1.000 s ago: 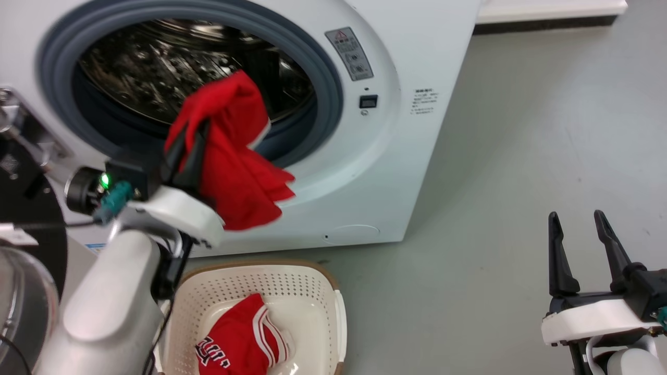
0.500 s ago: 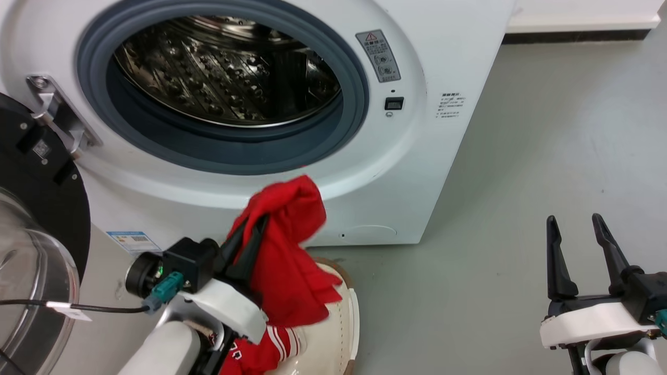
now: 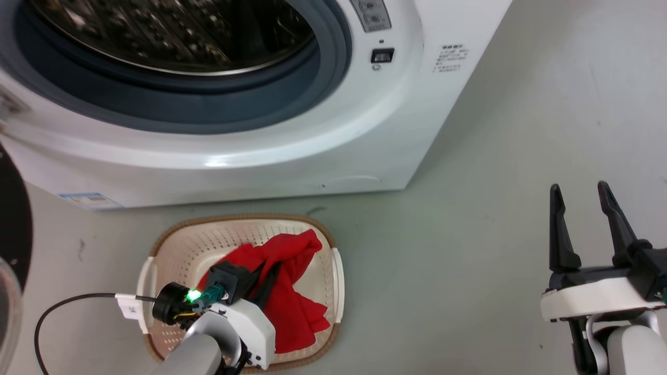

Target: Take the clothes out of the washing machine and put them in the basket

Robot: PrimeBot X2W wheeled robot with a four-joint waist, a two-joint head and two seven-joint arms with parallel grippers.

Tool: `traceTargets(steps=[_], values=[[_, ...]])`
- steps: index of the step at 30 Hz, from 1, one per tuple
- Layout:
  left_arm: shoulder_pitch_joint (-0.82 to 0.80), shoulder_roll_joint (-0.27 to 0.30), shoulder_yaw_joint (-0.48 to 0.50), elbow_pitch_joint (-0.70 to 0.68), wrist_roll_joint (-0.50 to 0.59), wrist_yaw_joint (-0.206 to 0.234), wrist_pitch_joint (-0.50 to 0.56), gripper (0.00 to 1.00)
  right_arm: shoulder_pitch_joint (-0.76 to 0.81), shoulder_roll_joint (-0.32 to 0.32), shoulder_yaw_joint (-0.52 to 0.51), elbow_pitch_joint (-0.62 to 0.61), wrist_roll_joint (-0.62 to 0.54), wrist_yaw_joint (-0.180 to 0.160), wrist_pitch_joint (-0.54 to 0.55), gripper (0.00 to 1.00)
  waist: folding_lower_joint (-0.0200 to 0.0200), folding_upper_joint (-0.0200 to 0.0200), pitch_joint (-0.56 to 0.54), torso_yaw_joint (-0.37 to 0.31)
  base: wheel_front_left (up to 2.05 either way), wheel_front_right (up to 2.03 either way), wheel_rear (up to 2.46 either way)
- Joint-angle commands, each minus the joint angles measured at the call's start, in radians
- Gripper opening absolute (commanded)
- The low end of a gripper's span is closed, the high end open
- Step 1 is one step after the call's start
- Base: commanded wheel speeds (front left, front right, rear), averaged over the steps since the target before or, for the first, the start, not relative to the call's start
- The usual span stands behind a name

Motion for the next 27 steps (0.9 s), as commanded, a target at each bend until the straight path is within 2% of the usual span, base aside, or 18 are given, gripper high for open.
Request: traceTargets(steps=[1,12,22,27], values=[[-0.044,-0.015,-0.002,0.069,0.008,-0.006,-0.016,0.00,-0.028,0.001,0.009,-0.009,0.008,-0.001,-0.002,1.00,-0.0001,0.0000,0.082,-0.036,0.00,0.00,0.00],[-0.235,-0.069,0.002,0.389,0.037,-0.036,-0.044,0.00,-0.073,0.001,0.015,-0.037,0.034,-0.001,-0.002,1.00,-0.0001,0.0000,0.282,-0.103,0.00,0.00,0.00],[-0.354,-0.054,0.047,0.589,0.031,-0.028,-0.045,0.00,-0.109,0.001,0.041,-0.064,0.074,-0.001,-0.002,1.00,-0.0001,0.0000,0.401,-0.163,0.00,0.00,0.00],[-0.392,-0.047,0.048,0.645,0.044,-0.021,-0.045,0.00,-0.115,0.001,0.047,-0.077,0.087,-0.001,-0.002,1.00,-0.0001,0.0000,0.440,-0.185,0.00,0.00,0.00]])
